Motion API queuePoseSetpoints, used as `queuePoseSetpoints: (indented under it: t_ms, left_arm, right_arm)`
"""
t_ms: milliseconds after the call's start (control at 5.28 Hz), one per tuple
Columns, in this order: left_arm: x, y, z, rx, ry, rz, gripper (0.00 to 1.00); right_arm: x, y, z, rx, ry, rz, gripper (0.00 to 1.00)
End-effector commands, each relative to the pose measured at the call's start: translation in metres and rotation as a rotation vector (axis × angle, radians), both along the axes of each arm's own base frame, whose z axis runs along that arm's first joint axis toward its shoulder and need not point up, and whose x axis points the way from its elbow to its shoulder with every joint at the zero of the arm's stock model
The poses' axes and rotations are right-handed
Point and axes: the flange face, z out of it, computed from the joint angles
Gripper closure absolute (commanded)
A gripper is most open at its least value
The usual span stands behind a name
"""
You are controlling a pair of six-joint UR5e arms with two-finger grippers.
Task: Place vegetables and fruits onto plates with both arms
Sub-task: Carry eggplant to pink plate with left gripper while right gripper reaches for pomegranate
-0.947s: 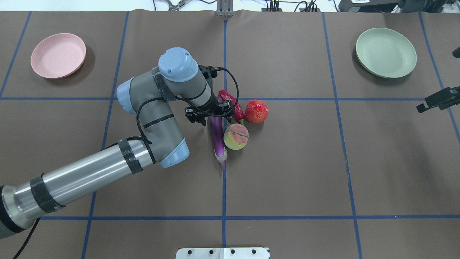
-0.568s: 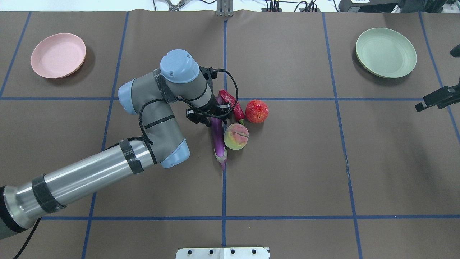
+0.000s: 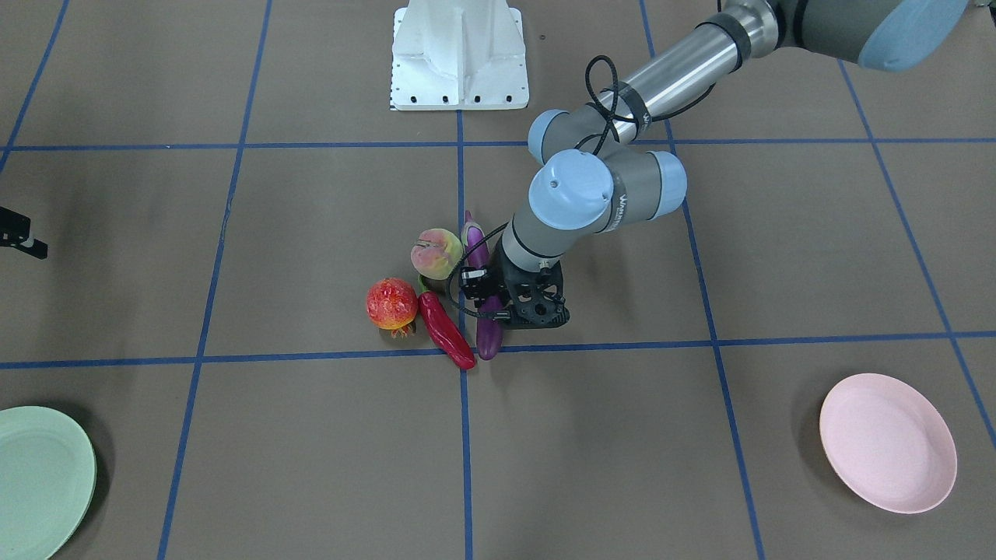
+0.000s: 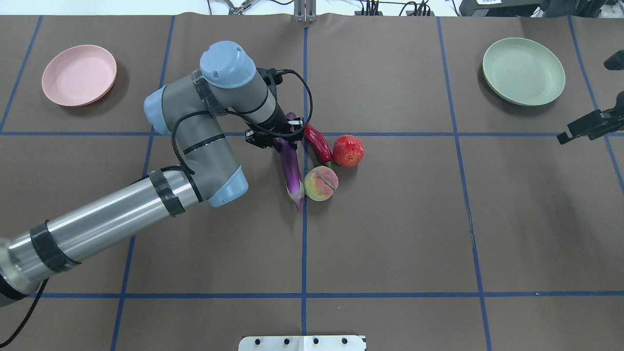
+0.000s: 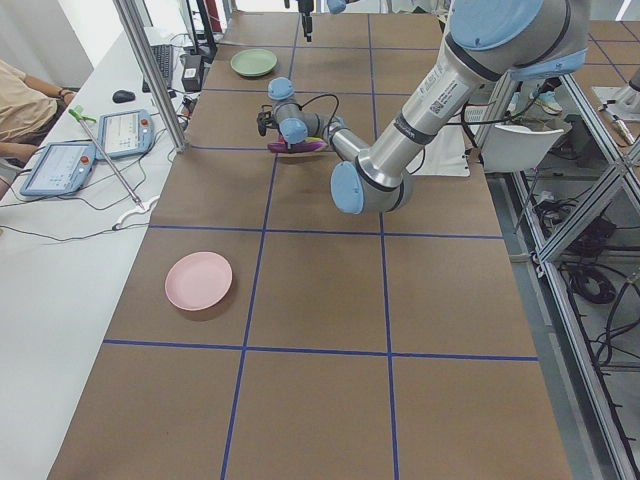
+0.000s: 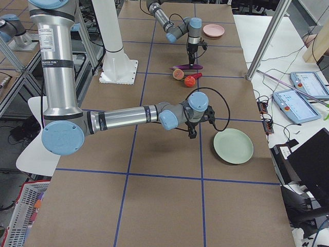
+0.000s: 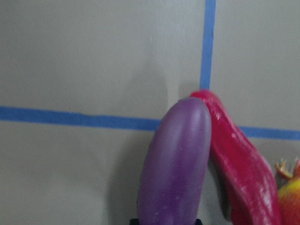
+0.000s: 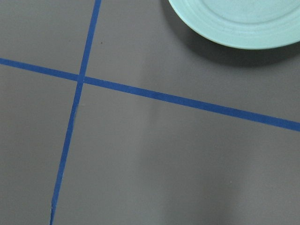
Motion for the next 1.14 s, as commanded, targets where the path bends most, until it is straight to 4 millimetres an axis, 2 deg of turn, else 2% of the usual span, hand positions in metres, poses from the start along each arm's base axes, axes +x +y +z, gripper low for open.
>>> queuePoseSetpoints:
  t_ms: [0, 189, 379, 568, 758, 947]
  left_arm:
    - [-0.134, -0.073, 0.082, -0.068, -0.013, -0.062, 1.00]
    - [-0.179, -0.095, 0.131, -0.043, -0.062, -0.081, 1.00]
    - [-0.231, -0.129, 0.169, -0.037, -0.119, -0.104, 1.00]
    - [-0.291, -0.160, 0.231, -0.021, -0.224, -0.061, 1.00]
    - [-0.344, -0.180, 0.298, -0.017, -0.362, -0.055, 1.00]
    - [-0.360, -0.189, 0.327, -0.047, -0.443, -0.078, 1.00]
  right_arm:
    - [-0.069, -0.023, -0.073, -0.092, -0.017, 0.072, 0.00]
    - [-0.105, -0.028, -0.106, -0.101, -0.024, 0.076, 0.00]
    - [-0.138, -0.020, -0.126, -0.131, -0.031, 0.070, 0.00]
    - [-0.186, -0.003, -0.168, -0.148, -0.035, 0.100, 0.00]
    - [-0.227, 0.014, -0.208, -0.152, -0.048, 0.132, 0.00]
    - [-0.267, 0.020, -0.240, -0.146, -0.052, 0.165, 0.00]
